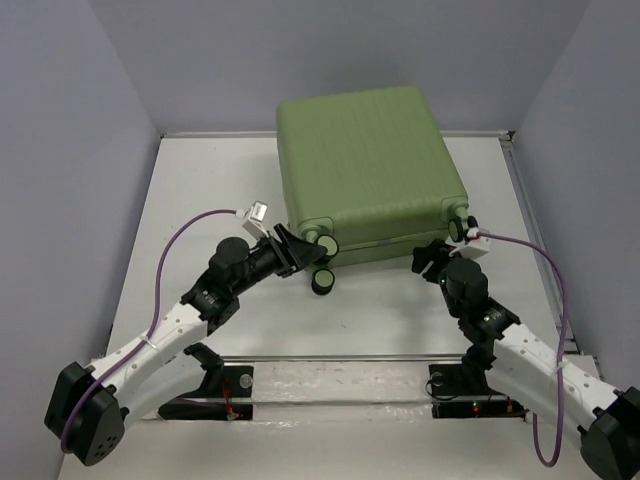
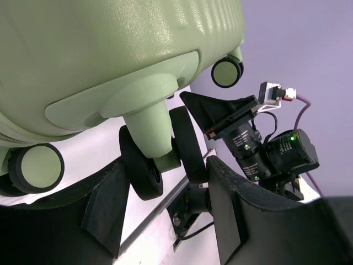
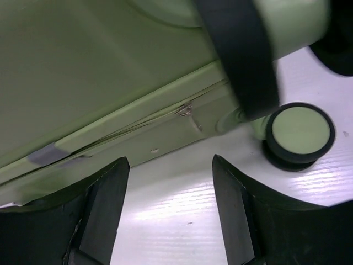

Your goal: Pack the luggage

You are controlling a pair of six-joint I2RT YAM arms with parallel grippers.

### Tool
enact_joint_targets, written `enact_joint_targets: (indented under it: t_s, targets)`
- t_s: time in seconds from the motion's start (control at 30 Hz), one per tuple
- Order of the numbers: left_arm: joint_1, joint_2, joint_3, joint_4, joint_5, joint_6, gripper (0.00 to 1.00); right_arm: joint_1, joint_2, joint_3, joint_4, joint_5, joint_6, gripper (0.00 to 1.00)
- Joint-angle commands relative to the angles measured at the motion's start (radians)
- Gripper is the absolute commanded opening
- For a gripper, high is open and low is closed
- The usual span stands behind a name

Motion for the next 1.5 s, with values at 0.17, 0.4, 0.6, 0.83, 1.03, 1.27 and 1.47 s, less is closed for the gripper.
enact_joint_targets:
  t_s: [0.17, 0.4, 0.6, 0.83, 1.03, 1.27, 1.47]
  targets:
    - [-0.008, -0.111, -0.037, 0.105, 0.042, -0.006, 0.06, -0.145, -0.015, -0.095, 0.303, -0.088, -0.065, 0.65]
    - [-0.008, -0.147, -0.072, 0.115, 0.070, -0.003, 0.06, -0.145, 0.053, -0.117, 0.488, -0.182, -0.166, 0.50]
    - [-0.008, -0.133, -0.083, 0.121, 0.076, 0.000, 0.06, -0.145, 0.146, -0.103, 0.557, -0.213, -0.183, 0.47]
    - [-0.008, -0.151, -0.080, 0.120, 0.076, -0.007, 0.06, -0.145, 0.173, -0.118, 0.565, -0.184, -0.177, 0.45]
    - [-0.008, -0.156, -0.072, 0.120, 0.078, -0.013, 0.06, -0.154, 0.176, -0.125, 0.571, -0.185, -0.168, 0.30]
    - [-0.008, -0.142, -0.036, 0.122, 0.079, -0.009, 0.06, -0.154, 0.209, -0.119, 0.598, -0.228, -0.154, 0.07]
    - [-0.009, -0.096, 0.036, 0.146, 0.098, -0.009, 0.06, -0.154, 0.214, -0.126, 0.647, -0.371, -0.116, 0.07]
